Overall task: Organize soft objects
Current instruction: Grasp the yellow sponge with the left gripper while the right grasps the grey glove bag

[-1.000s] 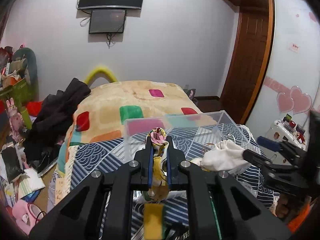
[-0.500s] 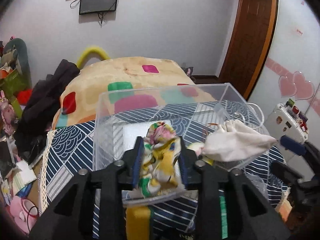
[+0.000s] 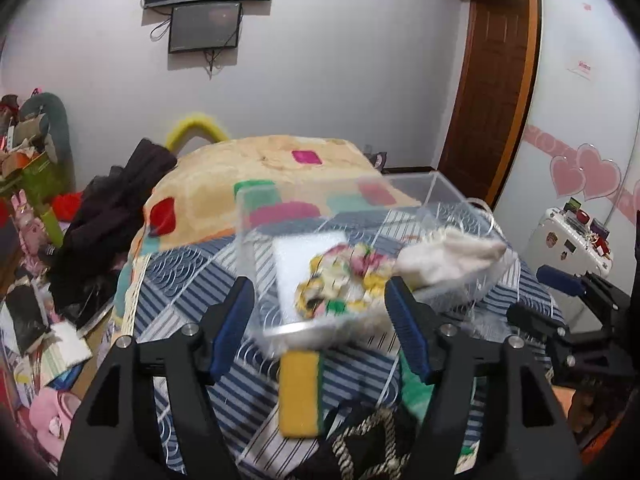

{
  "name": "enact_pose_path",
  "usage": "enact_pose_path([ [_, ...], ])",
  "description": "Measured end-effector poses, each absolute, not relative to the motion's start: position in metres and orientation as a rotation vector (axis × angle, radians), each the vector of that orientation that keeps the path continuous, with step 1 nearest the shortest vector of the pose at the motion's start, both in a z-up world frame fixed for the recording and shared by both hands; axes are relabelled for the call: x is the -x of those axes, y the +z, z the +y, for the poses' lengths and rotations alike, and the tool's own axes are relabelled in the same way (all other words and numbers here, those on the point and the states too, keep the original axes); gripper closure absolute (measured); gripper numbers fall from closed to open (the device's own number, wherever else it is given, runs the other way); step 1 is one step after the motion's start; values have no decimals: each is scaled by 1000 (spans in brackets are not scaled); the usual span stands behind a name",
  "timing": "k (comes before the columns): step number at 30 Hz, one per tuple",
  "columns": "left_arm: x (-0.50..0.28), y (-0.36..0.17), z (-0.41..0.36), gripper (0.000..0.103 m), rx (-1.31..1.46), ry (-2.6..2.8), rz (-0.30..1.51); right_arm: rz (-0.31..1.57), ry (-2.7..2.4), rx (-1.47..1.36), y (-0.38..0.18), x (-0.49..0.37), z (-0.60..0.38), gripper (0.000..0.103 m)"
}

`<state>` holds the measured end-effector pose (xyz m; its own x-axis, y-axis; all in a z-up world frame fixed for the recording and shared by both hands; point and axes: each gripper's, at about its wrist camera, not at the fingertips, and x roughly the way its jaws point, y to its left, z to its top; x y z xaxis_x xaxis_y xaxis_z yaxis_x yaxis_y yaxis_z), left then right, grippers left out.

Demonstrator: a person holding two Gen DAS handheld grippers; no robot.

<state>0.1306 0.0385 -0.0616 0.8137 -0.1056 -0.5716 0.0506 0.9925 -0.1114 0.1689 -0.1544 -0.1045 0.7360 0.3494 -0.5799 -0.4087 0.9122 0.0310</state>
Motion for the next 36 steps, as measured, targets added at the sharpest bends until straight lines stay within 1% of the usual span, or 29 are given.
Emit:
enact_pose_path([
  [13,-110,-130,52,35,169,-59,760,775,393,92,-150,-167,-157,20],
  [16,-108,-137,50,42,178,-67,775,806,372,96,-162,-166,-159,21],
  [18,-108,-139,48,52,171,-68,773,819,366,85,-168,-164,-163,23],
  [19,-107,-139,47,54,168,-66,771,816,368,78,-168,-163,-165,24],
  [21,-108,-141,47,68,167,-65,773,805,371,74,-166,-160,-167,34],
  [22,-108,-142,48,71,171,-68,777,803,376,75,-166,-160,-167,47],
  [23,-109,-144,48,72,177,-72,784,802,383,75,-165,-159,-167,59],
  [26,-106,-145,48,73,174,-66,775,783,386,80,-163,-156,-167,68],
  [29,-98,-140,47,73,152,-49,748,754,389,94,-158,-151,-164,74],
  [36,-79,-123,49,73,141,-27,679,692,393,93,-144,-148,-170,75],
])
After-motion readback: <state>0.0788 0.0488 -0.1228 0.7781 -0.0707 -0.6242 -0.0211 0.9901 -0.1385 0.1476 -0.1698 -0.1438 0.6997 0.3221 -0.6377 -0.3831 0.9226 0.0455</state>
